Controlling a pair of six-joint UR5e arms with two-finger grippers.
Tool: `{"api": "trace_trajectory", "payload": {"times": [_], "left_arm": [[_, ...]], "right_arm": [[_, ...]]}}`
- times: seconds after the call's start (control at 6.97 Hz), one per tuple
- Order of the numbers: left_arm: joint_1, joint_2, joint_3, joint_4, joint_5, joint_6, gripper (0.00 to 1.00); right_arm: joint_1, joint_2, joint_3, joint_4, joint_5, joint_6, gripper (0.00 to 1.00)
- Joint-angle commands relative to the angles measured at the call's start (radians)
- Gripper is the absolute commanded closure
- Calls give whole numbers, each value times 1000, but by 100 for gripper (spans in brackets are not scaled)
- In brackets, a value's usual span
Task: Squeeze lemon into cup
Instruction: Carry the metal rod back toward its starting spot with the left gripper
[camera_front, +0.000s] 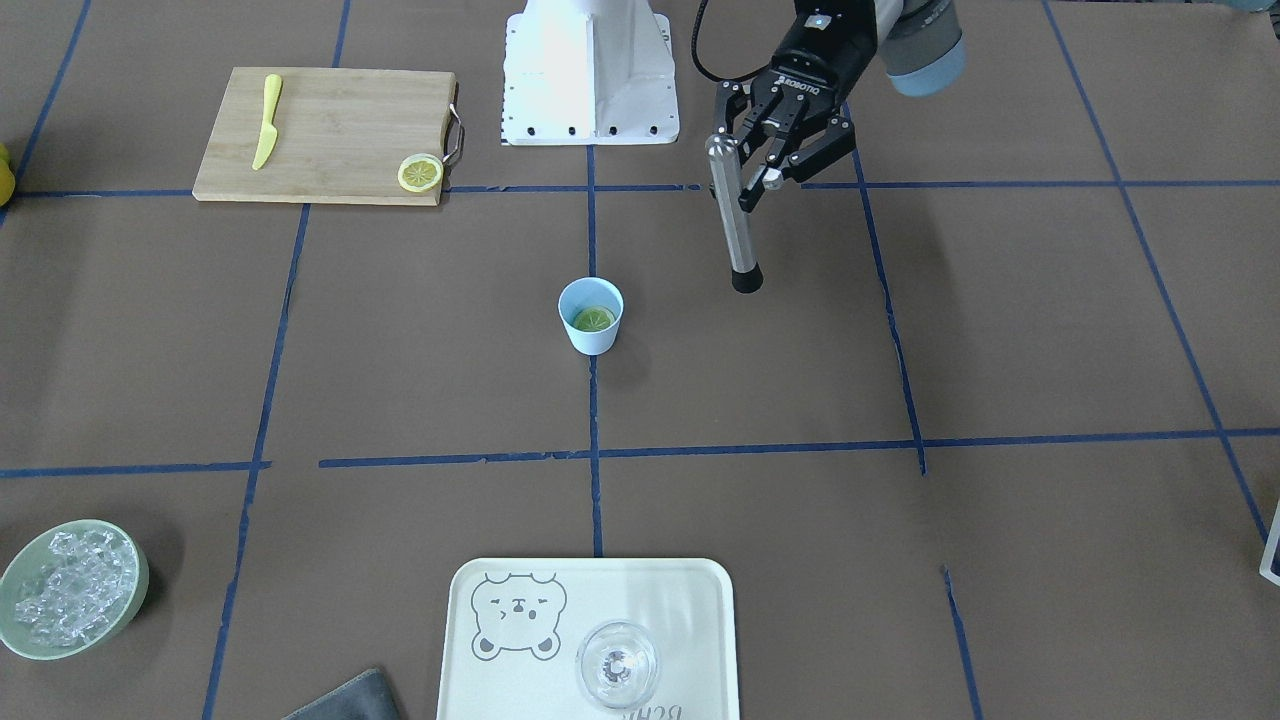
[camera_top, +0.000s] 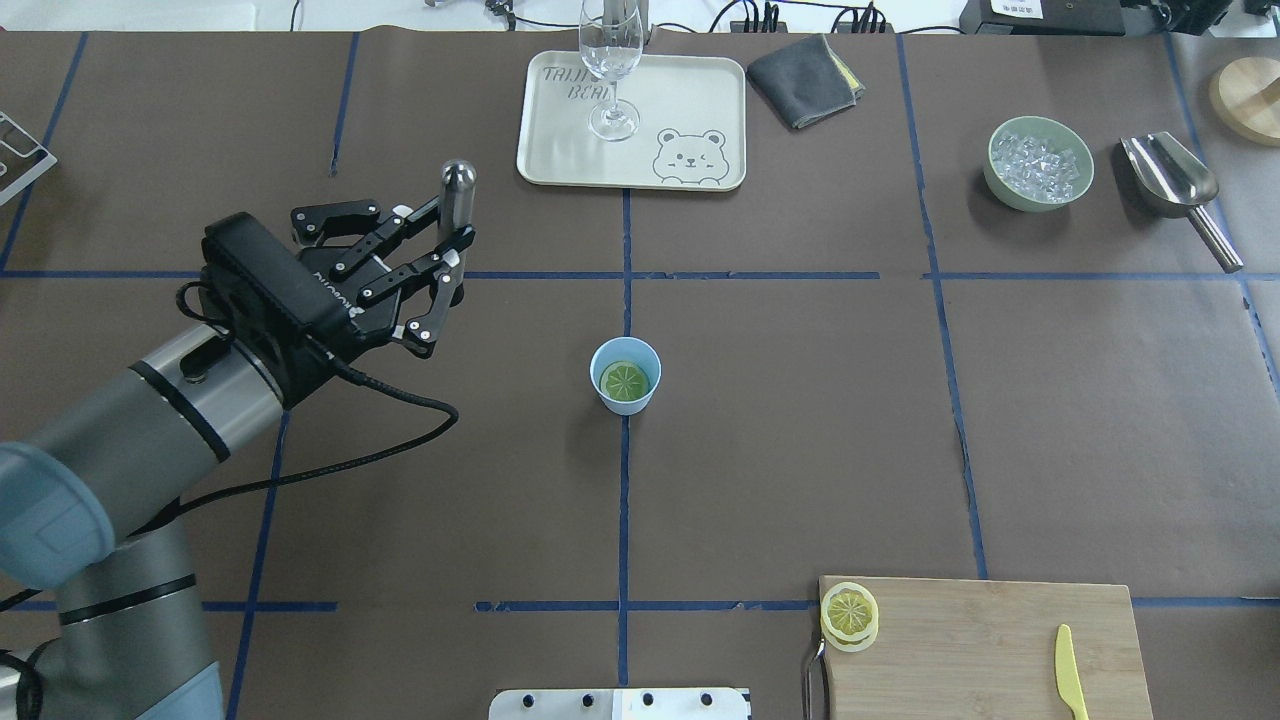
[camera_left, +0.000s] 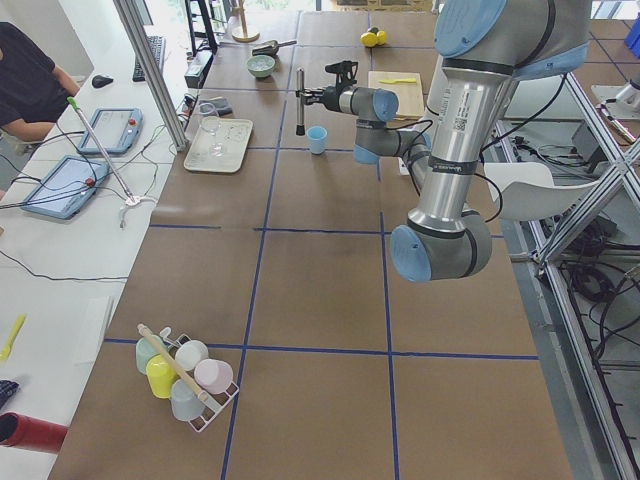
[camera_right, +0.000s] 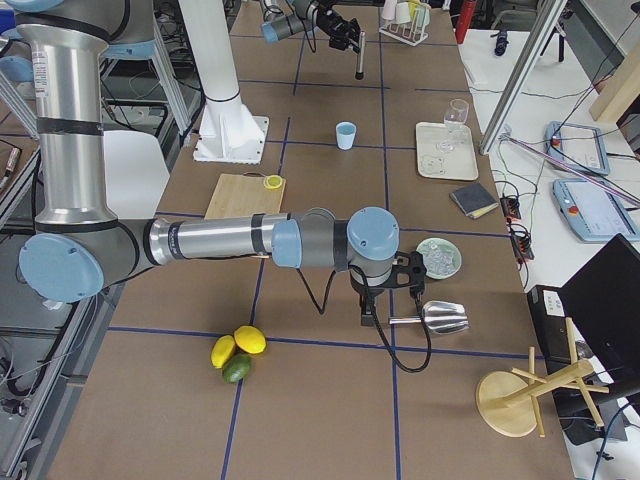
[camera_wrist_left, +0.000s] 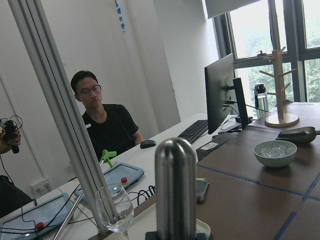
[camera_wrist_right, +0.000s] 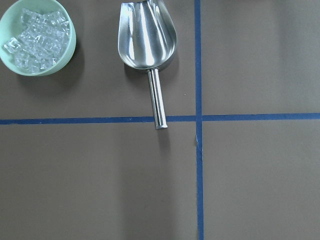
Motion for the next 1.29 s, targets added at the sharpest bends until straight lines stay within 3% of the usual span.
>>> {"api": "trace_trajectory", "payload": {"times": [0.0,0.29,0.57,0.72,1.0,1.15], "left_arm": [[-49,169,-92,4,-124,-58,100],[-251,313,-149,32,-419,-71,100],[-638,320,-140,191,-871,-74,100],[-708,323,-112,199,-1001,-74,100],[-714,367,-86,318,-1013,-73,100],[-711,369,-77,440,-1012,-73,100]], "right_arm": [[0,-9,-3,0,-64,-4,0],[-2,-12,-7,-5,-76,1,0],[-13,-29,-7,-2,-79,-7,0],[-13,-28,-4,-2,-77,-7,0],[-13,-28,0,2,-73,-8,0],[-13,-26,0,2,-73,-8,0]]}}
